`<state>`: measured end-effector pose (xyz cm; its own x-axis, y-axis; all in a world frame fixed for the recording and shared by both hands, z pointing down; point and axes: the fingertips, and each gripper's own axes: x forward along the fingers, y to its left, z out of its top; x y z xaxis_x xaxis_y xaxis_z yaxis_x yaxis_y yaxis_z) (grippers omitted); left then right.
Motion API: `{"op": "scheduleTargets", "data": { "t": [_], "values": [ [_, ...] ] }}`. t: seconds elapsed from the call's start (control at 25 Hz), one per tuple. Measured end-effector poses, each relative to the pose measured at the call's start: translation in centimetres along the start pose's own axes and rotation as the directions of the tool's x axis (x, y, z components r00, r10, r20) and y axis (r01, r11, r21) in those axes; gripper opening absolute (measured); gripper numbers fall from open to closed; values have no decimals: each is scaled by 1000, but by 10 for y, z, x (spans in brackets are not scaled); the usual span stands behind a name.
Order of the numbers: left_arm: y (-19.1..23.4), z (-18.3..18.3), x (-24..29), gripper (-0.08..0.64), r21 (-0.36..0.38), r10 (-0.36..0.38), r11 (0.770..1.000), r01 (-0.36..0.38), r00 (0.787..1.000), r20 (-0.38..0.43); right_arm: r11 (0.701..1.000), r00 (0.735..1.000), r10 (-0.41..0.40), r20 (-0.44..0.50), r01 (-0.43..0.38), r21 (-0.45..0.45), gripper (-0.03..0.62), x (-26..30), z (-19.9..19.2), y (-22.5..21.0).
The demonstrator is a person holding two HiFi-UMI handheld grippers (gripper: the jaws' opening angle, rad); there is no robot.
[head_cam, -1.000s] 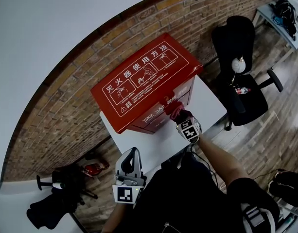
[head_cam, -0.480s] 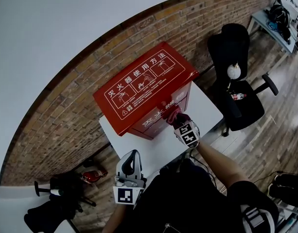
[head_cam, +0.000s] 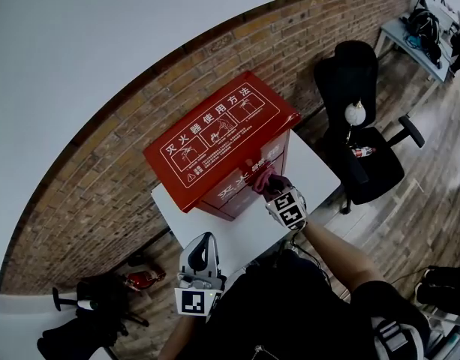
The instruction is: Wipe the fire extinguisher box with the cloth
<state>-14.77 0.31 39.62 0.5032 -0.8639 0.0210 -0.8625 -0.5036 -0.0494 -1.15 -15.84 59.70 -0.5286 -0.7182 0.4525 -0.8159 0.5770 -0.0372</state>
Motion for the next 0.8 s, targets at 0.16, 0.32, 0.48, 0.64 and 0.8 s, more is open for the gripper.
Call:
{"op": "scheduleTargets", "data": {
  "t": [0.16, 0.32, 0.48, 0.64, 0.8],
  "values": [
    [-1, 0, 2, 49, -1, -10, 1000, 10, 1000, 2, 1000, 1000, -7, 23, 7, 0, 63, -6, 13, -1],
    [-3, 1, 2, 49, 0, -17, 1000, 17, 1000, 10, 1000, 999, -10, 47, 11, -6, 63, -12, 25, -1],
    [-3, 2, 2, 49, -1, -21, 1000, 21, 1000, 10, 1000, 998, -13, 68, 14, -15, 63, -19, 38, -2],
    [-4, 3, 0, 49, -10, -22, 1000, 22, 1000, 10, 999, 996, -12, 92, 16, -39, 63, -29, 54, 0],
    [-3, 3, -1, 49, -5, -24, 1000, 25, 1000, 16, 998, 993, -5, 119, 12, -63, 63, -38, 70, 3]
  ]
}}
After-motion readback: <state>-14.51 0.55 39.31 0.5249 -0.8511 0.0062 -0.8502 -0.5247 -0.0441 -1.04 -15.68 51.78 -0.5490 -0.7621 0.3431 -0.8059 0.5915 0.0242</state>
